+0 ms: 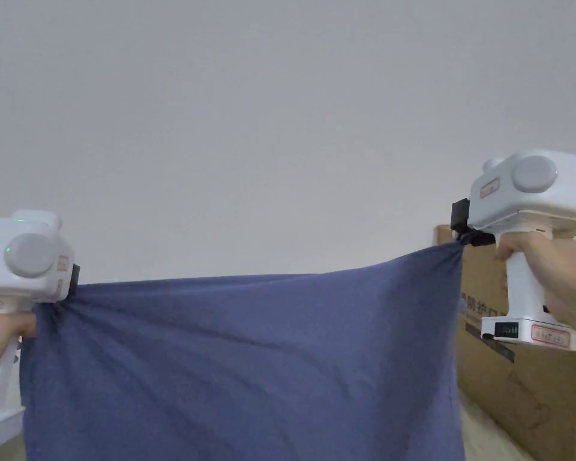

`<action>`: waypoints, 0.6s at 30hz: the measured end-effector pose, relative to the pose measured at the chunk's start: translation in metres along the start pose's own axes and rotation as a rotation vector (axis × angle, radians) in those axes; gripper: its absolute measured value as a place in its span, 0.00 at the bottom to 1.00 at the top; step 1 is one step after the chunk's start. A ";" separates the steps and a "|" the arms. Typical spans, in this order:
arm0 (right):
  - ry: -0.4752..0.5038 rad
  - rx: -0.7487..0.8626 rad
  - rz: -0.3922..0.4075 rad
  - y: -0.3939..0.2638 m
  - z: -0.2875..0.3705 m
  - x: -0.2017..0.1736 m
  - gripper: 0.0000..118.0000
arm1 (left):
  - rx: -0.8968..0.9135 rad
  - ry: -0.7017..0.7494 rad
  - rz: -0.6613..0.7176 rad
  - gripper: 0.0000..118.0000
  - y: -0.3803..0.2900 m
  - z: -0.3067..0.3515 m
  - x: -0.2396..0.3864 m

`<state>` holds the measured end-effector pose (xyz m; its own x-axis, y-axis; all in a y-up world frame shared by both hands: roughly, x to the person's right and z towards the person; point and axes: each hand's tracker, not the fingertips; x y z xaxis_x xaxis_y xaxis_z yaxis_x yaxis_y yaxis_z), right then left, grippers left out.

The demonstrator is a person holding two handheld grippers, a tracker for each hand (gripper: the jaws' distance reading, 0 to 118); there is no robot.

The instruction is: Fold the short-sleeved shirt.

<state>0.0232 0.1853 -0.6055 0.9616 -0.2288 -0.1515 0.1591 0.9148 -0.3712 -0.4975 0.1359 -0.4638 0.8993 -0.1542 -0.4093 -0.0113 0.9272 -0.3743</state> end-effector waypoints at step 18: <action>-0.026 -0.080 0.101 -0.034 -0.108 -0.025 0.04 | 0.025 0.096 0.003 0.01 -0.042 -0.121 0.015</action>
<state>-0.0302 0.1234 -0.6884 0.9775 -0.1273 -0.1684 0.0439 0.9029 -0.4276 -0.5365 0.0531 -0.5546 0.8530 -0.1820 -0.4891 -0.0025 0.9358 -0.3526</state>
